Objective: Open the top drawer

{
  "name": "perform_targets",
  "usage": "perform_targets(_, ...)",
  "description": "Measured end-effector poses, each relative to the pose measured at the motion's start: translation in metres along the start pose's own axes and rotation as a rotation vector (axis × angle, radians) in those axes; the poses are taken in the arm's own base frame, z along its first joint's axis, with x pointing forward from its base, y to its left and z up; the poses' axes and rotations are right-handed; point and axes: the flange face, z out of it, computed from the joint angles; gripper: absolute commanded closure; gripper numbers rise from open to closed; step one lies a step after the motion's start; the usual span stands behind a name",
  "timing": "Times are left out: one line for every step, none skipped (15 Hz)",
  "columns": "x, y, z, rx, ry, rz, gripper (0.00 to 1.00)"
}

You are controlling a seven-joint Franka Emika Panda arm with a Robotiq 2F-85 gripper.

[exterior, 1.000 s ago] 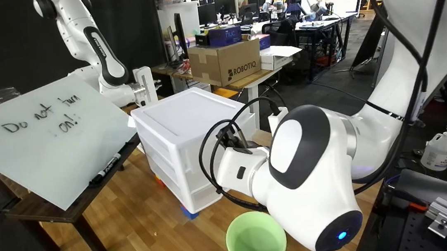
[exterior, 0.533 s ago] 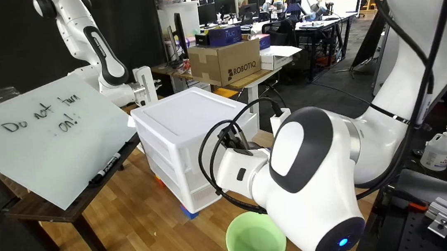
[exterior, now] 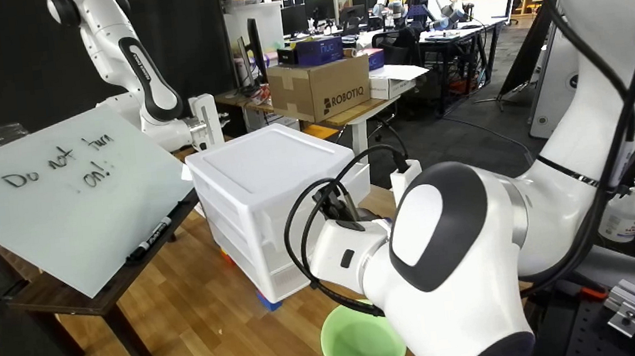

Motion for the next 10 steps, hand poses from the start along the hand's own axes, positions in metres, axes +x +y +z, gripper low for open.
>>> perform_targets(0.0,-0.001,-0.004,-0.003,-0.002,-0.002,0.95)
perform_targets(0.001,-0.003,-0.008,-0.005,-0.005,-0.005,0.95)
perform_targets(0.001,-0.004,-0.012,-0.009,-0.006,-0.007,0.95)
perform_targets(0.001,-0.005,-0.016,-0.014,-0.01,-0.009,0.95)
perform_targets(0.001,-0.007,-0.019,-0.018,-0.012,-0.01,0.95)
perform_targets(0.001,-0.008,-0.022,-0.022,-0.013,-0.011,0.95)
perform_targets(0.001,-0.009,-0.025,-0.026,-0.015,-0.011,0.95)
perform_targets(0.001,-0.01,-0.027,-0.03,-0.017,-0.011,0.95)
perform_targets(0.0,-0.011,-0.03,-0.033,-0.019,-0.009,0.95)
perform_targets(0.0,-0.013,-0.033,-0.036,-0.019,-0.006,0.95)
